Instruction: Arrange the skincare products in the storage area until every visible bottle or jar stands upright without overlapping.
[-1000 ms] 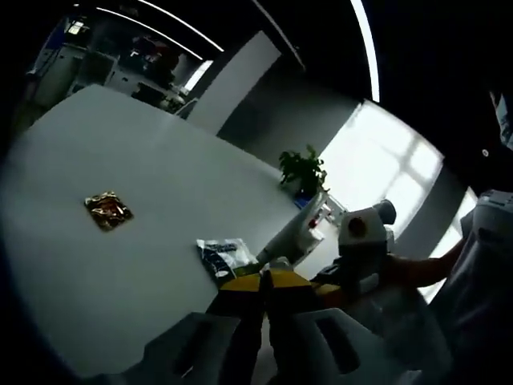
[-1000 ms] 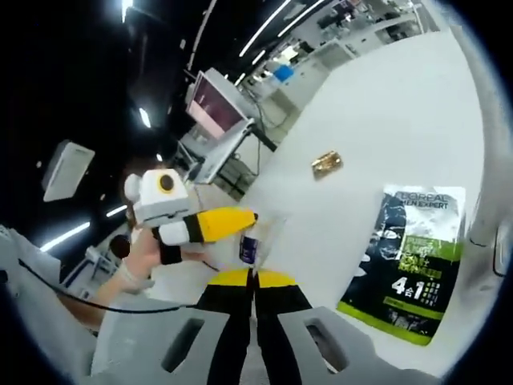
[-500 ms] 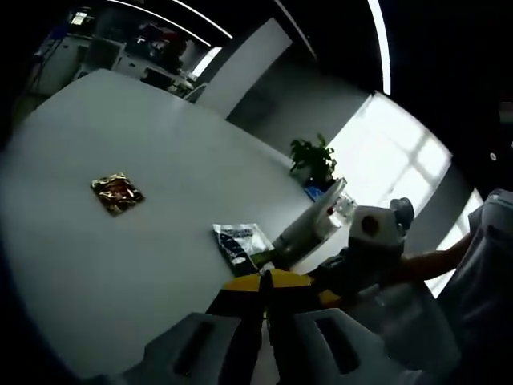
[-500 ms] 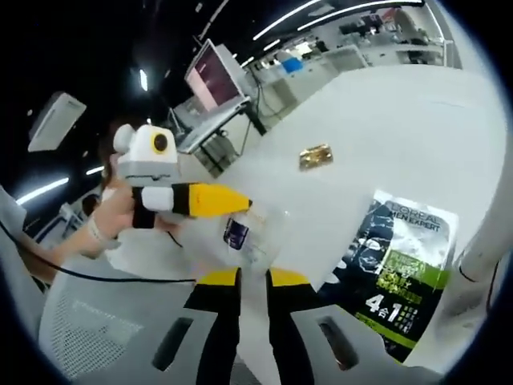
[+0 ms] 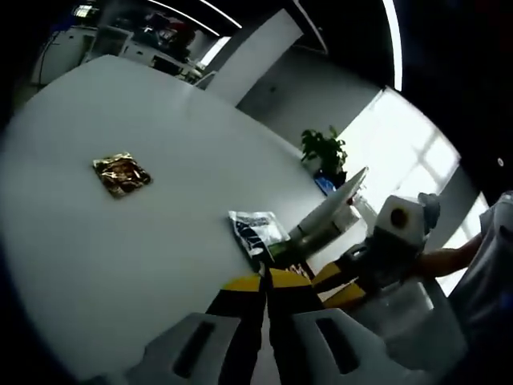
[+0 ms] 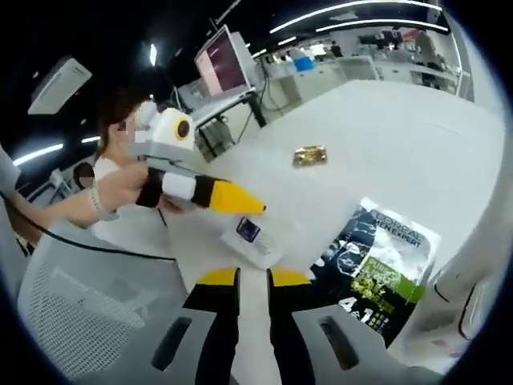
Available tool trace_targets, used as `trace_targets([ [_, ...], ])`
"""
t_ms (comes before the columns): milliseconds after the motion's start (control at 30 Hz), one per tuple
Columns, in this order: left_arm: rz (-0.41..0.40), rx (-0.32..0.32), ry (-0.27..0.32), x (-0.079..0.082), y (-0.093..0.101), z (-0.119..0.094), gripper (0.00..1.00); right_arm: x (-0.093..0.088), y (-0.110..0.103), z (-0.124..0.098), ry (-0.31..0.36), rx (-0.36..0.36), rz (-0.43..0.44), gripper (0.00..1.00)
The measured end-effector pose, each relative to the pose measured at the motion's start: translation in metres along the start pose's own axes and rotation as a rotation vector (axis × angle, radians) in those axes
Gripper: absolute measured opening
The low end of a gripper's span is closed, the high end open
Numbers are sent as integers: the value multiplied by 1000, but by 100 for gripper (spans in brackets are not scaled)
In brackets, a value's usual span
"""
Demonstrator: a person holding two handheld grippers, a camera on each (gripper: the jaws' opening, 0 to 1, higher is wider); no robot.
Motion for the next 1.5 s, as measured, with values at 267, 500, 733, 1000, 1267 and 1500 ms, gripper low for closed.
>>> trace_targets([
  [267, -8, 25, -24, -5, -3, 11, 0, 4, 2, 11, -21, -32, -73, 13],
  [500, 14, 53, -49, -5, -10, 16, 0, 7, 6, 24, -30, -81, -165, 13],
  [733, 67, 90, -81, -9, -7, 23, 0, 6, 13, 38, -69, -130, -285, 16],
  [1000, 124, 127, -103, -10, -7, 26, 0, 6, 17, 44, -81, -155, -307, 16],
  [1267, 150, 152, -119, -11, -10, 28, 0, 4, 19, 50, -98, -161, -334, 16],
  [1500, 172, 166, -131, -13, -11, 28, 0, 3, 19, 52, -108, -166, -348, 17],
])
Point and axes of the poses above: the point that each gripper's makers call its tool centre point, and the gripper's own axes: z roughly forward along the fingers, y roughly to its right, x roughly out of its top, the point moved 7 cm from there along -z, roughly backward along the fingers, and after that the axes turned 10 degrees about -y, right-handed, at the moved point
